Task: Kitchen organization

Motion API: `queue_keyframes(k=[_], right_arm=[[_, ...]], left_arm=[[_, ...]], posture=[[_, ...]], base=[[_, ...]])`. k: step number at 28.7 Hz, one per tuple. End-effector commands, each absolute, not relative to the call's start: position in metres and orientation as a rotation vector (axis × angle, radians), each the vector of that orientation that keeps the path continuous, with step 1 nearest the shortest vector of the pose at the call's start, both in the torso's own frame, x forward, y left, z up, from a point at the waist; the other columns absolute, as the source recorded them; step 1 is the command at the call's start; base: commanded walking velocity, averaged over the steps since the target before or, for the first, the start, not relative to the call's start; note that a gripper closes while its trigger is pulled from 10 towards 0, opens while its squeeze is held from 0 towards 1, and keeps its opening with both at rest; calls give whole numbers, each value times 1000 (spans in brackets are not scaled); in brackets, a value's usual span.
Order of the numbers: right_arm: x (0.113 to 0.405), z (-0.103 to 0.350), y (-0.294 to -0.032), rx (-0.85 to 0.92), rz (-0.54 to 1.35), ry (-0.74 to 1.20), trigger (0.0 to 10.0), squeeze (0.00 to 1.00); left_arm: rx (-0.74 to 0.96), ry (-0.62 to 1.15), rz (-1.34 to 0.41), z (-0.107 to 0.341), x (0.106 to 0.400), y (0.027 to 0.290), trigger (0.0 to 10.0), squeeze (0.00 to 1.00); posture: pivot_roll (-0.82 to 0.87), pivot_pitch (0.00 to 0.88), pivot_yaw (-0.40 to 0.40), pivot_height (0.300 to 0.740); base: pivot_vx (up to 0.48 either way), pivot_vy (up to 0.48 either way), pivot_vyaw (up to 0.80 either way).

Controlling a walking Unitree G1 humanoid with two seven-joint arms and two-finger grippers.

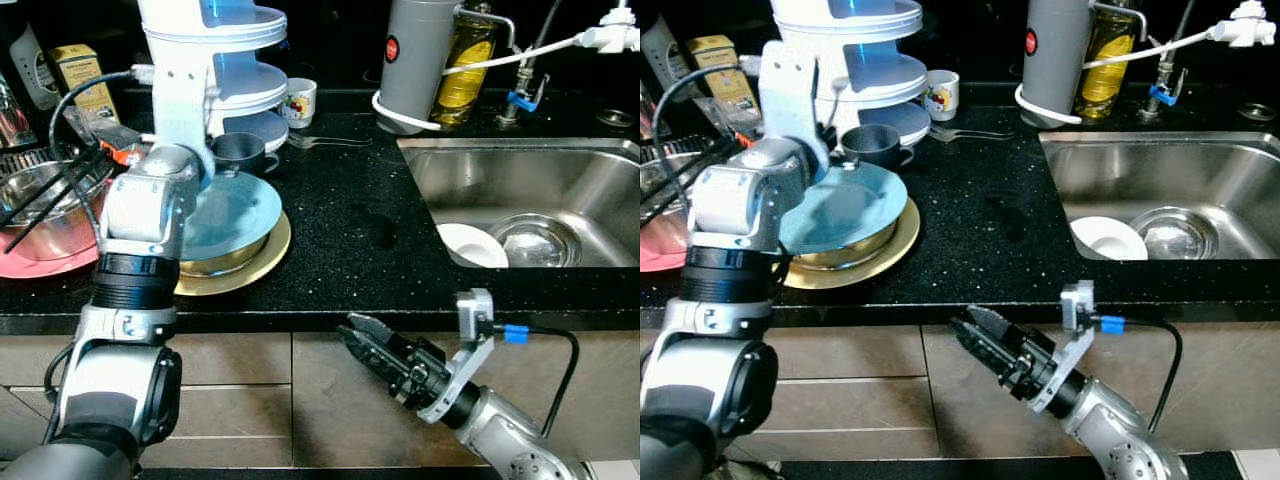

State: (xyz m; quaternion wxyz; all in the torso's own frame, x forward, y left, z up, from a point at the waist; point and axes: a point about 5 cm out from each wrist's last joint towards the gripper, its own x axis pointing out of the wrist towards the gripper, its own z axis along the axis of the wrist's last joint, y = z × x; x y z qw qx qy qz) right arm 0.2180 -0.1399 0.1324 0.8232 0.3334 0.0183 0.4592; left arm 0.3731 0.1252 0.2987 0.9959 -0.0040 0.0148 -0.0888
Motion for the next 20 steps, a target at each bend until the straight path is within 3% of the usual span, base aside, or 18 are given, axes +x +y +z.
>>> queue_keyframes(k=[1,14,20], right_arm=[[216,133,-143,735,983,19,10000,0],[213,139,-146,768,1013,-45,10000,0],[214,138,-148,783,1000,-49,10000,0]], left_arm=[[-76,-43,-308,310,366,112,10000,0],[-95,-168,-584,320,349,93,10000,0],[47,-156,-653,308,348,88,10000,0]], posture=[[61,26,-27,740],[60,23,-33,740],[61,18,-35,740]], base=[[0,0,-800],[0,0,-800],[0,0,-754]])
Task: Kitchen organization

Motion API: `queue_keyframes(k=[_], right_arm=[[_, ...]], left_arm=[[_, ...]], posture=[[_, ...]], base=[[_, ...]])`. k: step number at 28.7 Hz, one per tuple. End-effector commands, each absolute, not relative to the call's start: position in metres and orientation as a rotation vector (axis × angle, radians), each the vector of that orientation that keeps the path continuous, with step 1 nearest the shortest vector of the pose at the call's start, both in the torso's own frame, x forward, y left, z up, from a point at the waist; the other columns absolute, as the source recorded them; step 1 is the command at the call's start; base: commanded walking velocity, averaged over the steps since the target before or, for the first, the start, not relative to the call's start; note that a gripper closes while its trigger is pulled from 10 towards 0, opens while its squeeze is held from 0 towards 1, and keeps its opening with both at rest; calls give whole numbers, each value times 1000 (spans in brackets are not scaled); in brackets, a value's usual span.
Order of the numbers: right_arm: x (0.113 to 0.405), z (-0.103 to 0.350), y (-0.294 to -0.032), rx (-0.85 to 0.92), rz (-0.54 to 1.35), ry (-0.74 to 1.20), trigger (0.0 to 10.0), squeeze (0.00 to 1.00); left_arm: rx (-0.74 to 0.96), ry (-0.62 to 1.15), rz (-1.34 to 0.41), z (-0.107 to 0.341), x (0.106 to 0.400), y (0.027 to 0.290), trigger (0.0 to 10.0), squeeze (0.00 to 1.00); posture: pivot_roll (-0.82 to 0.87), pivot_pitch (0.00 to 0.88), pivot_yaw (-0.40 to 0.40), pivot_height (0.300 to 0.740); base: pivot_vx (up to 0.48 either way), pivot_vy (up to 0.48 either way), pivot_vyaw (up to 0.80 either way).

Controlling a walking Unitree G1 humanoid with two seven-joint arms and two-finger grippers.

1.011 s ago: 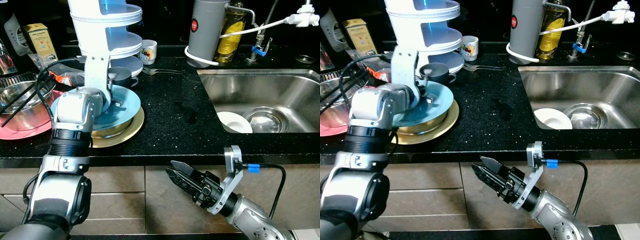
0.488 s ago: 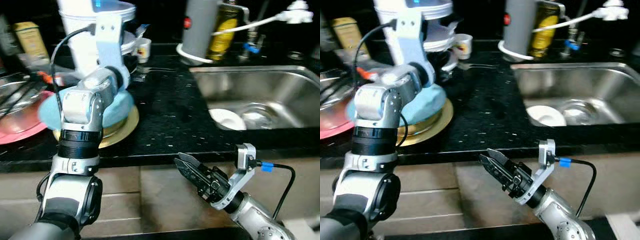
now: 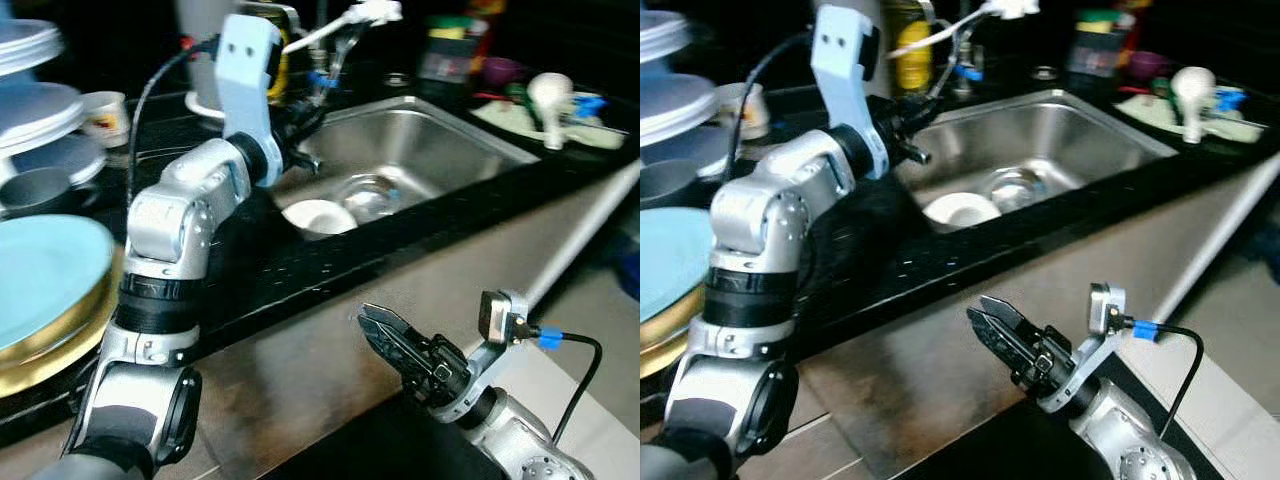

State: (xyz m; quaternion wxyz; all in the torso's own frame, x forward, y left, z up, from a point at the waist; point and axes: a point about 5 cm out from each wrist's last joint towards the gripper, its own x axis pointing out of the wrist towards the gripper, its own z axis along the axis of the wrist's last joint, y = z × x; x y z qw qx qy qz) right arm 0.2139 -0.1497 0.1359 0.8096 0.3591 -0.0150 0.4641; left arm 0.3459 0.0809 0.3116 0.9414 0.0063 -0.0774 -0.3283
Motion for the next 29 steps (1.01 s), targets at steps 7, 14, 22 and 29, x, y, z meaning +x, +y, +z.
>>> queue_keyframes(k=[7,14,22,29], right_arm=[[215,137,-149,795,988,-48,10000,0],[214,138,-148,795,977,-47,10000,0],[213,139,-148,789,972,-43,10000,0],[209,142,-146,785,967,-40,10000,0]], left_arm=[[363,-85,-601,272,360,90,10000,0],[507,-85,-539,258,373,85,10000,0],[452,-107,-576,253,384,71,10000,0],[412,-79,-624,243,393,61,10000,0]], posture=[[58,11,-34,740],[46,17,-27,740],[24,35,-21,740],[-1,52,-12,740]], base=[[0,0,0],[0,0,0],[0,0,0],[0,0,0]])
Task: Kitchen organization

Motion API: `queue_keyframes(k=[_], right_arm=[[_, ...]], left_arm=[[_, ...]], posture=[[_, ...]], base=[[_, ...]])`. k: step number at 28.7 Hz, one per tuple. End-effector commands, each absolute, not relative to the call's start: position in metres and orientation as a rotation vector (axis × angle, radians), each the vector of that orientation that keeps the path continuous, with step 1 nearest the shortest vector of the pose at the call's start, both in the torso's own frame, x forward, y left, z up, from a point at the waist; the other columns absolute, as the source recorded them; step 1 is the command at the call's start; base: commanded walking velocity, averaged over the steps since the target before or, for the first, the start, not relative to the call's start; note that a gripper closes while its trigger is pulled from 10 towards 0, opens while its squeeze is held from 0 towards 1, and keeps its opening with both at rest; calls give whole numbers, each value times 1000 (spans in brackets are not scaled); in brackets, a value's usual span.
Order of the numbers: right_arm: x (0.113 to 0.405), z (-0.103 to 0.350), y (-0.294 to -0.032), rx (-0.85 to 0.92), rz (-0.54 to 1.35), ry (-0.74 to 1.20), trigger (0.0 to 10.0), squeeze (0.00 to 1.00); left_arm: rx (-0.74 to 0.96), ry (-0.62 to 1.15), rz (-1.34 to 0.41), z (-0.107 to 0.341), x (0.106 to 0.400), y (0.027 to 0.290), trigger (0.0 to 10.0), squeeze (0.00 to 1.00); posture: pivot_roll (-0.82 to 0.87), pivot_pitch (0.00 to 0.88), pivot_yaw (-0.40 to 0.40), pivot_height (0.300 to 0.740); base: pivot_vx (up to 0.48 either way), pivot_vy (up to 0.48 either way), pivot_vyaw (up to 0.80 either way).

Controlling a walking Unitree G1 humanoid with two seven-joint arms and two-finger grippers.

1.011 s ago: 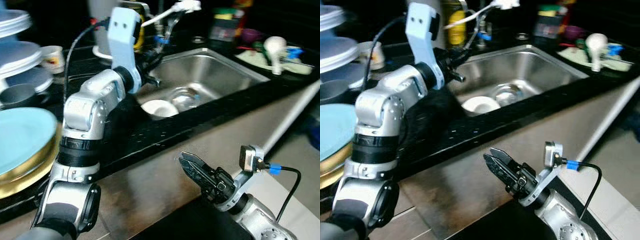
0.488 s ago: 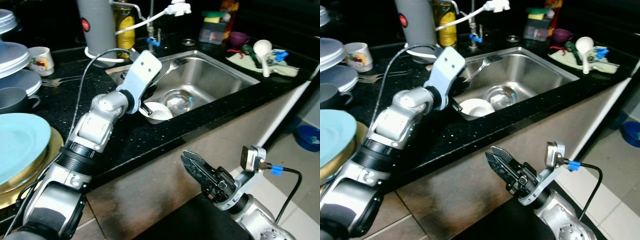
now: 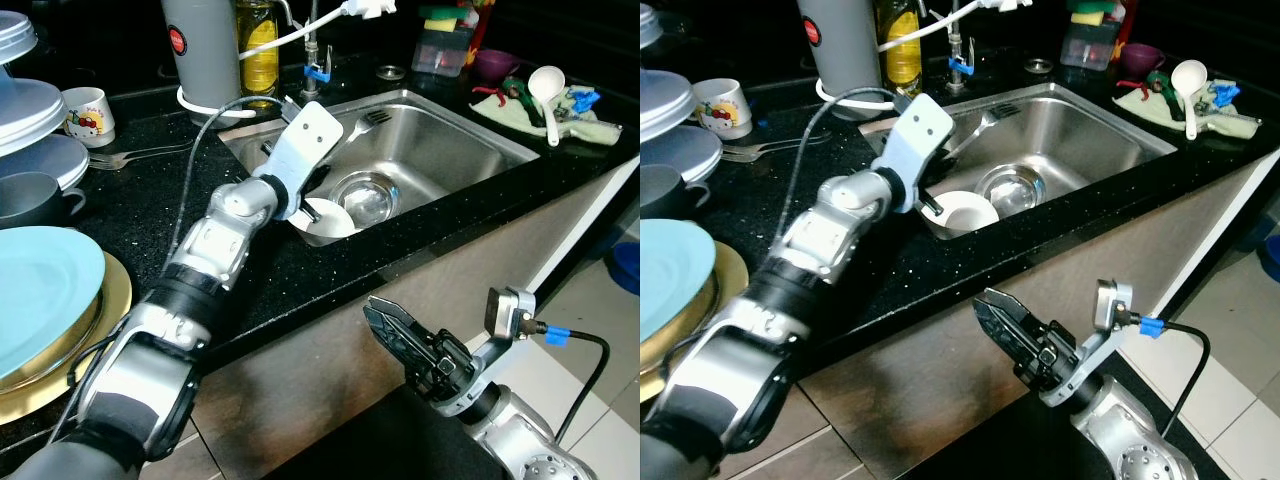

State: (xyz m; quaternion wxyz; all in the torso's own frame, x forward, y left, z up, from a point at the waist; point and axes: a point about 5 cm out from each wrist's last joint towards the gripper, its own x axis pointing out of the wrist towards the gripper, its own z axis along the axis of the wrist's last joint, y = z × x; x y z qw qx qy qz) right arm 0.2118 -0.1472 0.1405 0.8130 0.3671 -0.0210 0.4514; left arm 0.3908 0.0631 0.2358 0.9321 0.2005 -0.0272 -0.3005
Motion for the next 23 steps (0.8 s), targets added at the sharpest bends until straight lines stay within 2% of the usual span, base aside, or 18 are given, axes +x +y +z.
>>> queue_keyframes(k=[1,2,3,4,9,17,18,21,23], right_arm=[[209,142,-146,785,966,-40,10000,0],[208,142,-146,784,965,-40,10000,0],[207,143,-146,784,964,-39,10000,0],[207,143,-146,783,964,-38,10000,0],[206,143,-145,780,962,-33,10000,0],[208,143,-147,769,935,-38,10000,0],[209,142,-147,771,921,-38,10000,0],[212,142,-147,762,899,-30,10000,0],[208,143,-145,768,958,-43,10000,0]], left_arm=[[414,-76,-617,242,394,61,10000,141],[415,-74,-612,242,395,61,10000,184],[392,-71,-604,241,398,61,10000,510],[394,-72,-605,241,398,60,10000,1000],[371,-108,-615,247,400,57,10000,1000],[352,-215,-495,273,404,69,10000,996],[349,-239,-472,278,404,71,10000,0],[333,-303,-413,289,401,79,10000,0],[340,-348,-372,296,397,87,10000,0]], posture=[[-4,54,-12,740],[-4,54,-12,740],[-9,58,-11,740],[-11,58,-11,740],[-17,60,-10,740],[-5,54,-14,740],[-5,54,-14,740],[-1,52,-13,740],[5,51,-12,740]], base=[[0,0,0],[0,0,0],[0,0,0],[0,0,0],[0,0,0],[0,0,0],[0,0,0],[0,0,0],[0,0,0]])
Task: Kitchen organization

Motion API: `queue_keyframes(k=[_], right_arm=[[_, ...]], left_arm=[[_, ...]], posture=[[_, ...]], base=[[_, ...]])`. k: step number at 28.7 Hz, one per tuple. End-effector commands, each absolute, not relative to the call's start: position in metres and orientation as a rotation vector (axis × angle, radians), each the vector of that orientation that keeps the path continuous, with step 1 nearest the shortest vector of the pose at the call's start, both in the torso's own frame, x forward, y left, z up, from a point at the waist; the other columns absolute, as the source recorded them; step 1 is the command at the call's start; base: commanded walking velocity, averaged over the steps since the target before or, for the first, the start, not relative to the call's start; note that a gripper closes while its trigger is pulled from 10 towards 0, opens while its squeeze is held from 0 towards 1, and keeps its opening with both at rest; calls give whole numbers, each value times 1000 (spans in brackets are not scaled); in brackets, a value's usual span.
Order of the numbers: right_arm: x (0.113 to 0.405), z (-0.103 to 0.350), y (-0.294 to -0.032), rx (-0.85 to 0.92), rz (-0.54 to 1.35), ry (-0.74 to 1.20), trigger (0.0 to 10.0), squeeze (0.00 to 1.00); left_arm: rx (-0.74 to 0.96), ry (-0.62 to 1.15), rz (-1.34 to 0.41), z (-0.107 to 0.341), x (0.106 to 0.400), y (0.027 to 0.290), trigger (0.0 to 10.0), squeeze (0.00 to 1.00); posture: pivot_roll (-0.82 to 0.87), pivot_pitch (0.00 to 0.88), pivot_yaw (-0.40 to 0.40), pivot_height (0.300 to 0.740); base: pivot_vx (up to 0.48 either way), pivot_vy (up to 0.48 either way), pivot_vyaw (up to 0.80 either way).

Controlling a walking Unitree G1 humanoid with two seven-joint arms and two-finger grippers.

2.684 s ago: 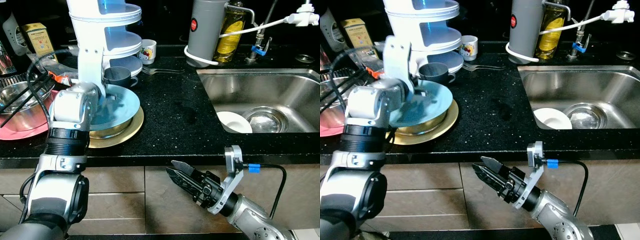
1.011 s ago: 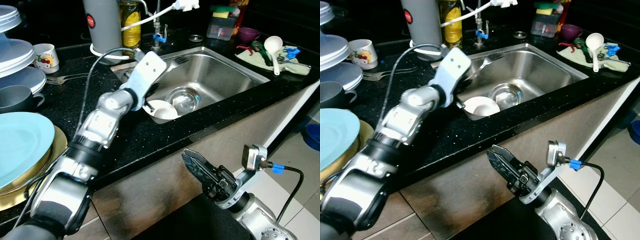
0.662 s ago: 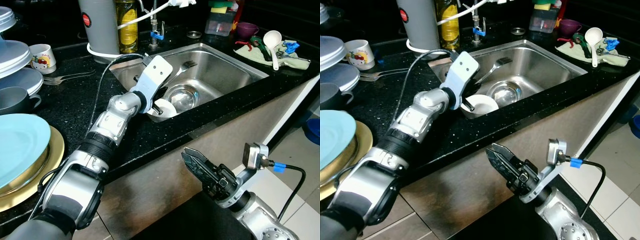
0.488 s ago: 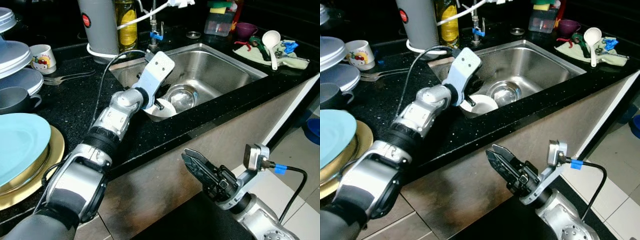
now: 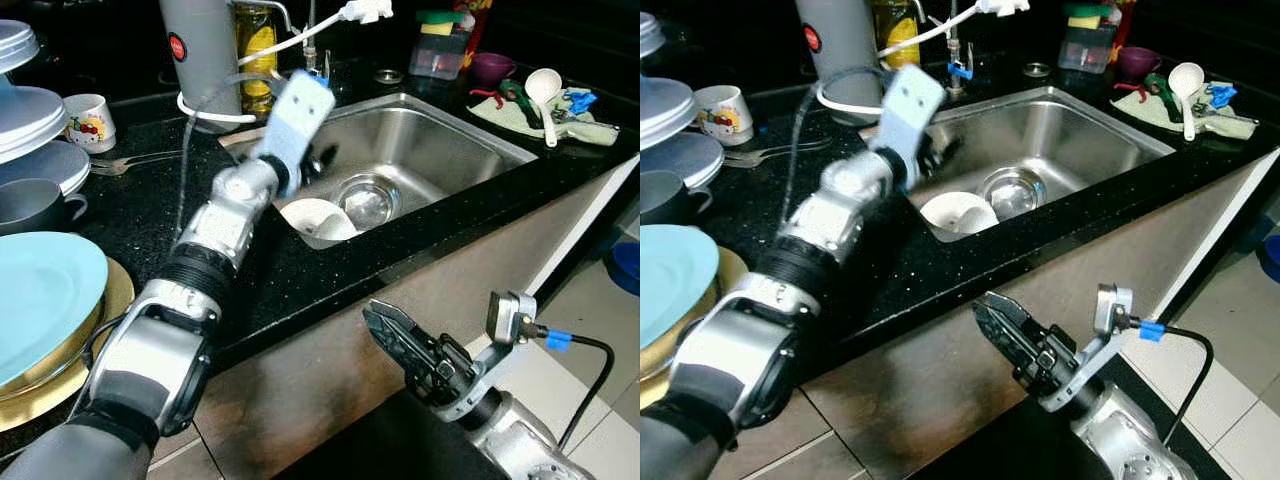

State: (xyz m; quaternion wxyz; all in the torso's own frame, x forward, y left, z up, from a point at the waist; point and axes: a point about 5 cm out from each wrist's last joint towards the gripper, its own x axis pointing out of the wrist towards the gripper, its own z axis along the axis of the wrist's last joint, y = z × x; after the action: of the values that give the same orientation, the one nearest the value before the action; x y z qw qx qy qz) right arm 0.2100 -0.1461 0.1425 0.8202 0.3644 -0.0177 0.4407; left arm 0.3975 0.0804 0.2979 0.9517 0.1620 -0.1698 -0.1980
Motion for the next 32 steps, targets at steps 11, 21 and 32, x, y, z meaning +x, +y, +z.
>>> queue_keyframes(k=[11,21,32], right_arm=[[212,139,-144,778,980,-30,10000,0],[218,138,-145,798,947,-36,10000,0],[217,138,-145,798,960,-36,10000,0]], left_arm=[[179,-512,-256,336,367,126,10000,0],[-182,-561,-639,360,336,99,10000,0],[-514,-512,-882,373,301,90,10000,0]], posture=[[57,33,-31,740],[66,27,-21,740],[80,39,-19,740]], base=[[0,0,709],[0,0,288],[0,0,0]])
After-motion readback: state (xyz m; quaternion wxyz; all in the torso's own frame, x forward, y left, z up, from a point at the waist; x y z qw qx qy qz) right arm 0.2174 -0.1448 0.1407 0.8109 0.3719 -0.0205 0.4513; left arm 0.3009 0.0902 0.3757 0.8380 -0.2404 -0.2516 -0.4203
